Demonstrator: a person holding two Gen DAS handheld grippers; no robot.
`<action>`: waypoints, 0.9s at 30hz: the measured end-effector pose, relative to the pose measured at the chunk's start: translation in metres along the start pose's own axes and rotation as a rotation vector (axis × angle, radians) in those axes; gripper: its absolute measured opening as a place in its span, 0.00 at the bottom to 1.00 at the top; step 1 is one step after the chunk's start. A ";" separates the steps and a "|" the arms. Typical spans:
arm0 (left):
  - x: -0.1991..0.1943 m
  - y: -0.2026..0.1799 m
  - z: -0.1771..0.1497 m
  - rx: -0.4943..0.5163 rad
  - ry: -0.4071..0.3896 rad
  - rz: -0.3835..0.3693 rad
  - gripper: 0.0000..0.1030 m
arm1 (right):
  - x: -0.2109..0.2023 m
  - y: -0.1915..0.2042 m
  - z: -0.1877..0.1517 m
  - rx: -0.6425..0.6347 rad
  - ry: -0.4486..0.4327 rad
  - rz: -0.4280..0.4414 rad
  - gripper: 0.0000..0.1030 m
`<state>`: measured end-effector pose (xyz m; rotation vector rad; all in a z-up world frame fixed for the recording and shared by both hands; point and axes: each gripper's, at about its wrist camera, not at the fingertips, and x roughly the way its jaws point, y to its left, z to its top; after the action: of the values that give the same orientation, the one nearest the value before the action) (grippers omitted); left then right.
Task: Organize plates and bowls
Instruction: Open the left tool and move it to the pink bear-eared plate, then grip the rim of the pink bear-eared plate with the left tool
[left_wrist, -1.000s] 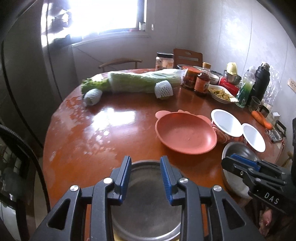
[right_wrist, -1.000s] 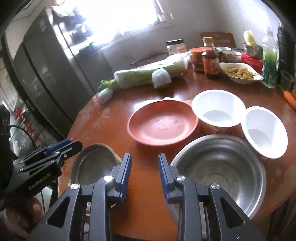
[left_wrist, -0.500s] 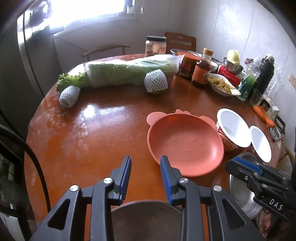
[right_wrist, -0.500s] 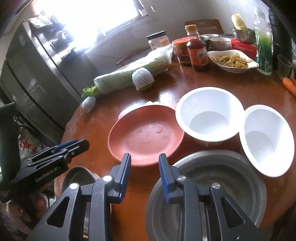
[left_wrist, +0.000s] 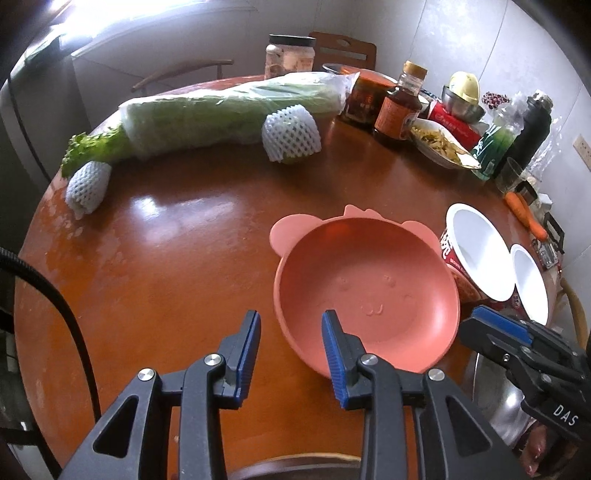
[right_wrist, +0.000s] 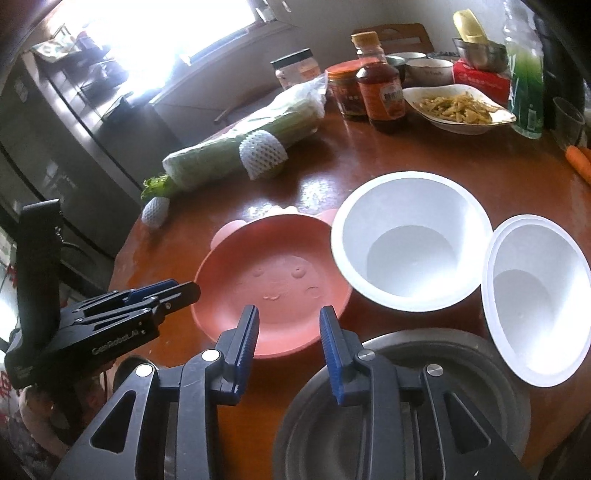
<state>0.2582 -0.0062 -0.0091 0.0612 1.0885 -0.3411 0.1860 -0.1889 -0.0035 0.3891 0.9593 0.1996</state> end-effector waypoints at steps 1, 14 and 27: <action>0.002 0.000 0.001 -0.001 0.006 -0.004 0.33 | 0.000 -0.001 0.001 0.006 -0.001 -0.003 0.34; 0.028 0.010 0.006 -0.036 0.065 -0.037 0.32 | 0.011 -0.001 0.007 0.018 0.026 -0.013 0.35; 0.029 0.027 0.004 -0.062 0.073 -0.044 0.23 | 0.023 0.004 0.014 0.010 0.046 -0.029 0.35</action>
<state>0.2818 0.0117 -0.0360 -0.0055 1.1737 -0.3466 0.2105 -0.1806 -0.0125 0.3809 1.0109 0.1782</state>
